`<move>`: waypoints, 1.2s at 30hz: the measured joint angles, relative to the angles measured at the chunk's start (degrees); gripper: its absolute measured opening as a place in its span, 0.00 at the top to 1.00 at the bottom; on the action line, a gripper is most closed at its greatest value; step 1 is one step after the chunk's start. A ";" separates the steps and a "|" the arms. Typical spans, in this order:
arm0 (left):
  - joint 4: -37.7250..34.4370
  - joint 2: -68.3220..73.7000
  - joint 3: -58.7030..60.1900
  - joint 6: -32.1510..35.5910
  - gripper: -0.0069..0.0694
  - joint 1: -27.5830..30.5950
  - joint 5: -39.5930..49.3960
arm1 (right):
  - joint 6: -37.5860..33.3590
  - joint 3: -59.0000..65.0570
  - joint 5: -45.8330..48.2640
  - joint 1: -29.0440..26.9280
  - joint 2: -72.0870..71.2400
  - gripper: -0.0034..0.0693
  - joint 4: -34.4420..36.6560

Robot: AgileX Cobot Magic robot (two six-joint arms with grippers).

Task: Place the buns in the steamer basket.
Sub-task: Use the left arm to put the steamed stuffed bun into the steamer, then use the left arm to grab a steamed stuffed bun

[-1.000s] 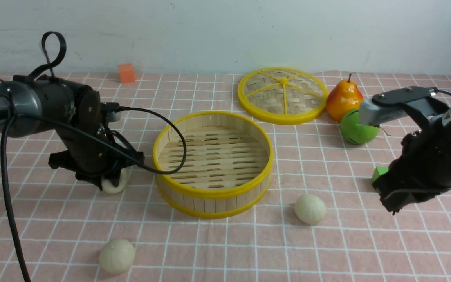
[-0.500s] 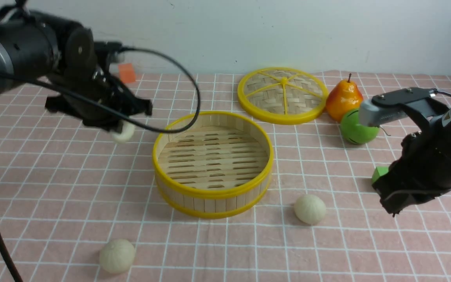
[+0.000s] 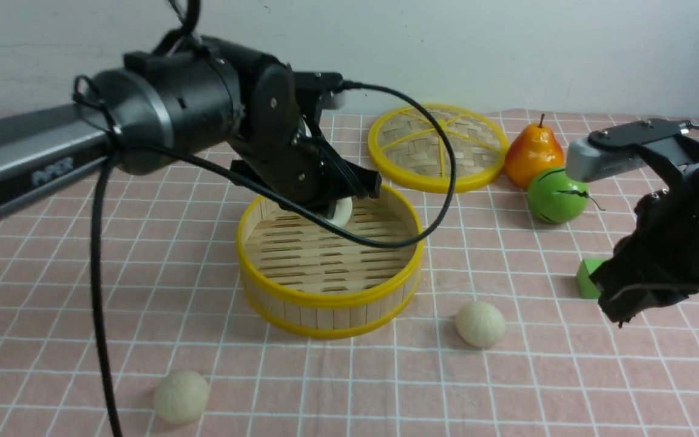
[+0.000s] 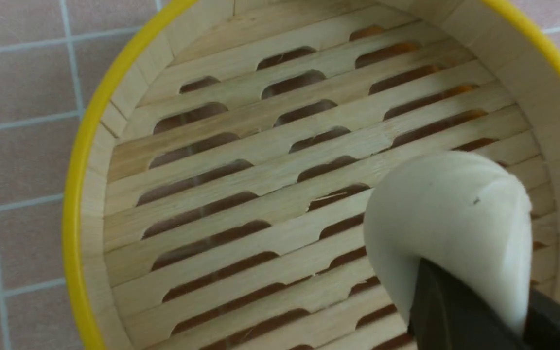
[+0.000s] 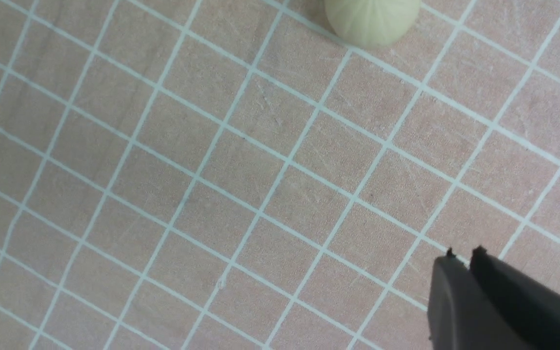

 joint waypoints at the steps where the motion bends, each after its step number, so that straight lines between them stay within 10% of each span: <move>1: 0.16 1.21 -0.32 -0.26 0.92 0.00 -0.32 | 0.00 0.00 0.00 0.00 0.00 0.89 0.04; 9: 2.41 6.40 -1.31 -1.12 0.83 0.00 -2.80 | -0.60 0.00 -0.04 0.00 -0.05 0.87 0.21; 22: 4.88 5.51 -7.67 -1.93 0.20 0.00 6.11 | -0.65 -0.04 -1.72 0.00 -0.05 0.85 0.21; 36: 9.32 -5.37 -13.11 2.46 0.18 0.45 30.13 | -0.65 -0.04 -0.42 0.00 -0.05 0.83 0.46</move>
